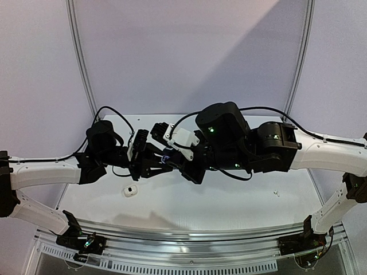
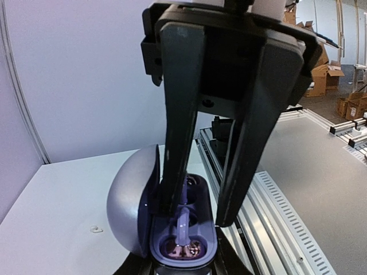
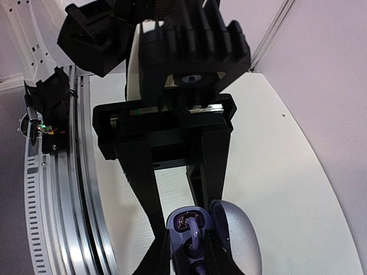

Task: Insert the wireless bluetooth earbuds into the charging case
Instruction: Insert the left earbud into the left side groove of the charging case.

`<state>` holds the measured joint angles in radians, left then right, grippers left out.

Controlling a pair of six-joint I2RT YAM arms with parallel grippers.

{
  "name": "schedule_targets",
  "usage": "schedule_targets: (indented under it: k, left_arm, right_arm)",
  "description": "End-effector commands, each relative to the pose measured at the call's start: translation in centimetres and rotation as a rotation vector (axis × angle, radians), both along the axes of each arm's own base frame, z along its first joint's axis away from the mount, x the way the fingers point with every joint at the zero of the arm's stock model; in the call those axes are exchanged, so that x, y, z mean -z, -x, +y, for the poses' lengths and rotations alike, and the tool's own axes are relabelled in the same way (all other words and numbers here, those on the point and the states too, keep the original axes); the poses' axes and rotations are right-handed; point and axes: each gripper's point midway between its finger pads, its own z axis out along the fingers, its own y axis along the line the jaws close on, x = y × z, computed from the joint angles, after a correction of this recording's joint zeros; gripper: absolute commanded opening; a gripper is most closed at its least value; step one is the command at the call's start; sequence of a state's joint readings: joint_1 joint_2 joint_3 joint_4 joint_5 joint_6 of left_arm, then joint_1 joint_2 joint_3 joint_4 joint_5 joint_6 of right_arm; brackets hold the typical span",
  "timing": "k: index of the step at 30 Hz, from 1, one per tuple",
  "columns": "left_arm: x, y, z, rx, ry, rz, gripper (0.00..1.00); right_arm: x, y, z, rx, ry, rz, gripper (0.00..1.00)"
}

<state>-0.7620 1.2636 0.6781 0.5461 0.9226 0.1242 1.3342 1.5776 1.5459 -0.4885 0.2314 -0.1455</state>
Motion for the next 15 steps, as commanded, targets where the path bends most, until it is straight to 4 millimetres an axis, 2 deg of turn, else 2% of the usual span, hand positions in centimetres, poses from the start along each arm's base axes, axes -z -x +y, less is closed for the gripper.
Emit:
schedule_targets:
  k: [1, 8, 10, 15]
  left_arm:
    - [-0.8, -0.4, -0.1, -0.008, 0.022, -0.02, 0.0]
    - [-0.7, -0.5, -0.1, -0.017, 0.016, -0.012, 0.0]
    - [-0.6, -0.6, -0.1, -0.019, 0.013, -0.012, 0.0]
    - [-0.1, -0.8, 0.0, -0.034, -0.001, -0.009, 0.0]
  right_arm:
    - [-0.4, -0.3, -0.3, 0.021, 0.017, 0.003, 0.22]
    - [-3.4, -0.1, -0.4, 0.019, -0.046, -0.016, 0.27]
    - [-4.9, 0.4, 0.1, -0.014, -0.099, -0.015, 0.29]
    - [-10.1, 2.2, 0.7, -0.11, -0.298, -0.011, 0.33]
